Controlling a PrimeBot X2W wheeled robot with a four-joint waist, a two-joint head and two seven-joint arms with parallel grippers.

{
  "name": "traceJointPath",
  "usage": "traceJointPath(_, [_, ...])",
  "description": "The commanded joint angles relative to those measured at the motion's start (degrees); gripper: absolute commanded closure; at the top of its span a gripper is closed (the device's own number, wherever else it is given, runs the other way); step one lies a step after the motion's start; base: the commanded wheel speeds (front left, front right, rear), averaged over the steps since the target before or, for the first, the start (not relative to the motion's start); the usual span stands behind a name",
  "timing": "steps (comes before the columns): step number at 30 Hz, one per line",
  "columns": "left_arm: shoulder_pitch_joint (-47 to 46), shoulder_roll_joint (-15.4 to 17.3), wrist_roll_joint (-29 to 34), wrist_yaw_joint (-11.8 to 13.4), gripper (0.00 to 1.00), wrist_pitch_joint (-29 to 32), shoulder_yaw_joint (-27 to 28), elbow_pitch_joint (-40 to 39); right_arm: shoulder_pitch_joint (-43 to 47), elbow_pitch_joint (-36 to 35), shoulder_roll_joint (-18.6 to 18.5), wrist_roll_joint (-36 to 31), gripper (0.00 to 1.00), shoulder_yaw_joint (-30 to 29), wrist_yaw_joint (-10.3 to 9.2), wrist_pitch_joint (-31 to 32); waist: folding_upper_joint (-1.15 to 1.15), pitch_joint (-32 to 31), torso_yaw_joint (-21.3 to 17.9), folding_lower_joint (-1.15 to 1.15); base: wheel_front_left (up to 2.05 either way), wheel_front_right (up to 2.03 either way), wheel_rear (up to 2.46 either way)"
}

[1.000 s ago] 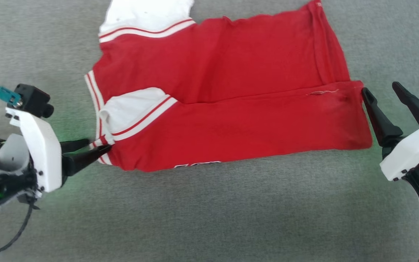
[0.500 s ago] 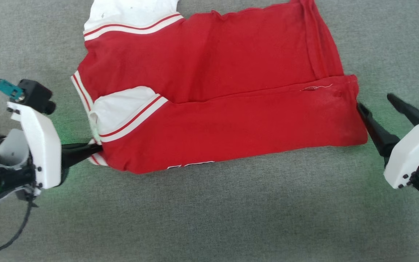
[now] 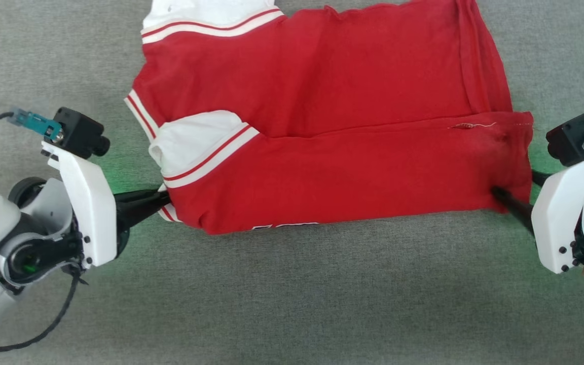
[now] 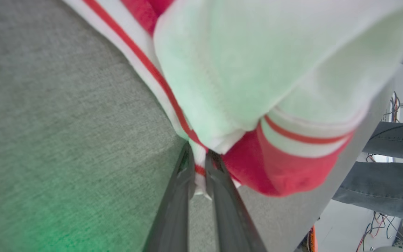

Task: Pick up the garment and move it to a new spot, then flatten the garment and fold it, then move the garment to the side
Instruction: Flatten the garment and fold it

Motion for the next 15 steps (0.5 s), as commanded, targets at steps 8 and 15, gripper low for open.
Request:
traceJointPath(8, [4.6, 0.9, 0.0, -0.2, 1.00, -4.0, -1.1, -2.1, 3.9, 0.3, -0.2, 1.3, 1.00, -2.8, -0.05, -2.7, 0.00, -3.9, 1.3, 0.00, 0.00, 0.00, 0.00])
traceJointPath(15, [10.4, 6.0, -0.4, -0.2, 1.00, -8.0, -2.2, -7.7, 12.4, -5.2, -0.9, 2.0, 1.00, -6.2, -0.04, -0.5, 0.00, -6.9, 1.4, 0.00, 0.00, 0.00, 0.00])
